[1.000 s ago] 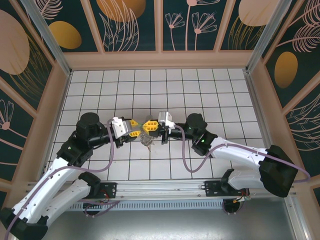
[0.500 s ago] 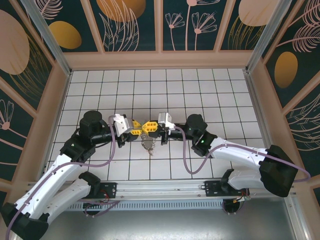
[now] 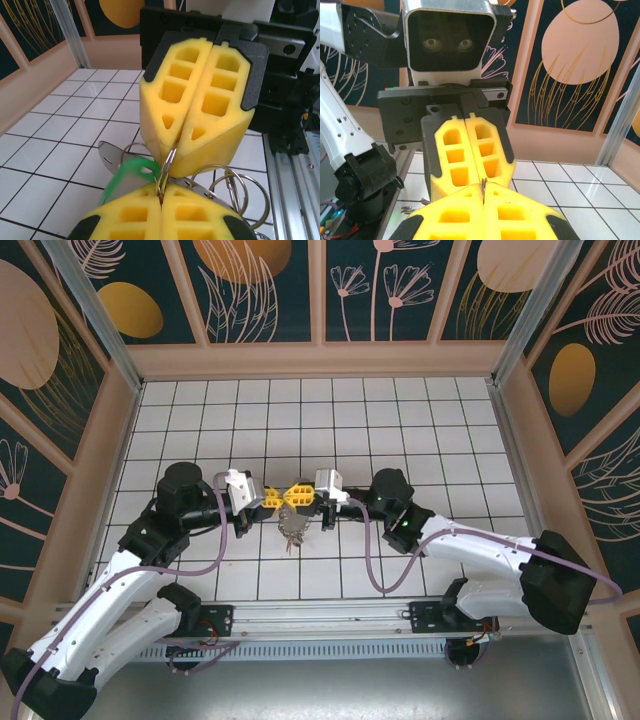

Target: Put the keys on the keyring

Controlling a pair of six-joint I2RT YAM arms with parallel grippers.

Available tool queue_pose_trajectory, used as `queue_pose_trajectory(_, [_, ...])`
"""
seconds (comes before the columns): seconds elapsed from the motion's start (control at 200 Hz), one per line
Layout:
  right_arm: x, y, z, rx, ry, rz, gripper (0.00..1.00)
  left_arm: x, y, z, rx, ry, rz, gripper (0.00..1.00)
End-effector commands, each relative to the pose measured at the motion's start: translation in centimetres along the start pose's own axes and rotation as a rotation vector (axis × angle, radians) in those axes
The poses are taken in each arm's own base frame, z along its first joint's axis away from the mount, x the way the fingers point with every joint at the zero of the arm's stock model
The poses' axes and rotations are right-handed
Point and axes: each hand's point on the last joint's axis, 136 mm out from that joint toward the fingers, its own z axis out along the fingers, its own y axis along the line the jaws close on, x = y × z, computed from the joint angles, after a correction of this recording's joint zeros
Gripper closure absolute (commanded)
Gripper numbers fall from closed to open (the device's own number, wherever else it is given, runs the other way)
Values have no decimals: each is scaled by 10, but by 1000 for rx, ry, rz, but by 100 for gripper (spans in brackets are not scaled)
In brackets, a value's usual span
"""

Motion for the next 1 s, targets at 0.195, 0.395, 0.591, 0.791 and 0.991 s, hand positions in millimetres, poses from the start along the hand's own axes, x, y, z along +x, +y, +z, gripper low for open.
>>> queue_pose_trajectory(0.195, [14,3,-1,-11,127,-65,100,-10,4,-1,-9,11,52,100])
queue_pose_trajectory(0.395, [21,3,-6,-47,210,-86,90,1,15,-1,-63,77,46,100])
queue_pose_trajectory(0.591, [27,2,-8,-83,277,-82,87,11,12,-1,-44,127,65,100])
queue_pose_trajectory(0.791, [29,1,-11,-112,318,-76,81,20,11,-1,-36,165,75,100])
queue_pose_trajectory(0.991, [30,3,-9,-158,372,-85,76,32,9,1,-13,223,68,100])
